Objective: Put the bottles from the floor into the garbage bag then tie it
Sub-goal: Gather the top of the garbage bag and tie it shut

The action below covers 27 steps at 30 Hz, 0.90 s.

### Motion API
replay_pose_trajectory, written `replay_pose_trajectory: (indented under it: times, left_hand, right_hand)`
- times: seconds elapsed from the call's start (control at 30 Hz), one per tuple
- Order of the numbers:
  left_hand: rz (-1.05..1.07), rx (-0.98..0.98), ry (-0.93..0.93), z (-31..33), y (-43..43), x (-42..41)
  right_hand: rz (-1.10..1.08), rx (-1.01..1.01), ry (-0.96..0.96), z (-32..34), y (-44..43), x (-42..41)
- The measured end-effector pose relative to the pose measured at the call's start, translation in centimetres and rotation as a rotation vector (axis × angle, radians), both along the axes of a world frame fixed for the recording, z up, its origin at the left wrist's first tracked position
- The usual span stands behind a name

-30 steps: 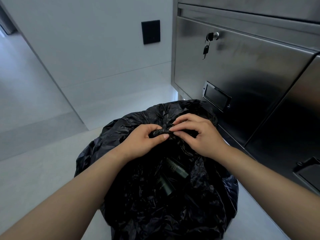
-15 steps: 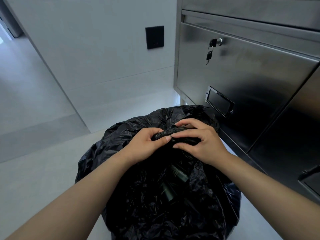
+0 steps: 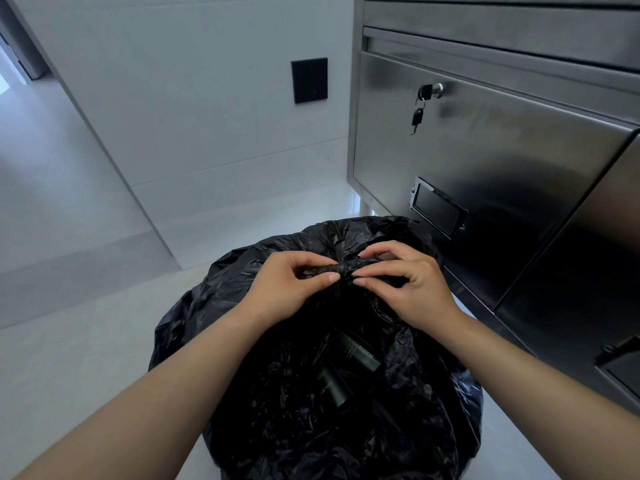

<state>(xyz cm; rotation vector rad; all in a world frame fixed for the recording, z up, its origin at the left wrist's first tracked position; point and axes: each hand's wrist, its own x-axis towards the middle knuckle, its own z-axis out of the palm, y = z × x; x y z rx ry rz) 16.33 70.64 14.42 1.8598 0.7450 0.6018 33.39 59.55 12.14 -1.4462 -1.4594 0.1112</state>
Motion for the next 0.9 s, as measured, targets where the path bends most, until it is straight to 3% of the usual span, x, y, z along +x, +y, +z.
replay_pose_trajectory:
  times: [0.13, 0.3, 0.5, 0.73, 0.9]
  left_hand:
    - [0.112, -0.125, -0.074, 0.0, -0.2, 0.2]
    - [0.015, -0.322, -0.202, -0.2, -0.3, 0.0]
    - [0.085, -0.121, -0.131, -0.6, 0.3, -0.1]
    - [0.086, -0.065, -0.069, -1.6, 0.9, -0.8]
    - [0.137, -0.065, -0.145, -0.9, 0.6, 0.2]
  right_hand:
    - [-0.008, 0.01, 0.004, -0.2, 0.2, 0.2]
    - [-0.075, -0.001, 0.07, -0.4, 0.1, 0.9]
    - [-0.053, -0.034, 0.234, -0.1, -0.3, 1.0]
    - [-0.036, -0.094, 0.473, 0.2, -1.2, 2.0]
    - [-0.093, -0.045, 0.689, 1.1, -0.6, 1.4]
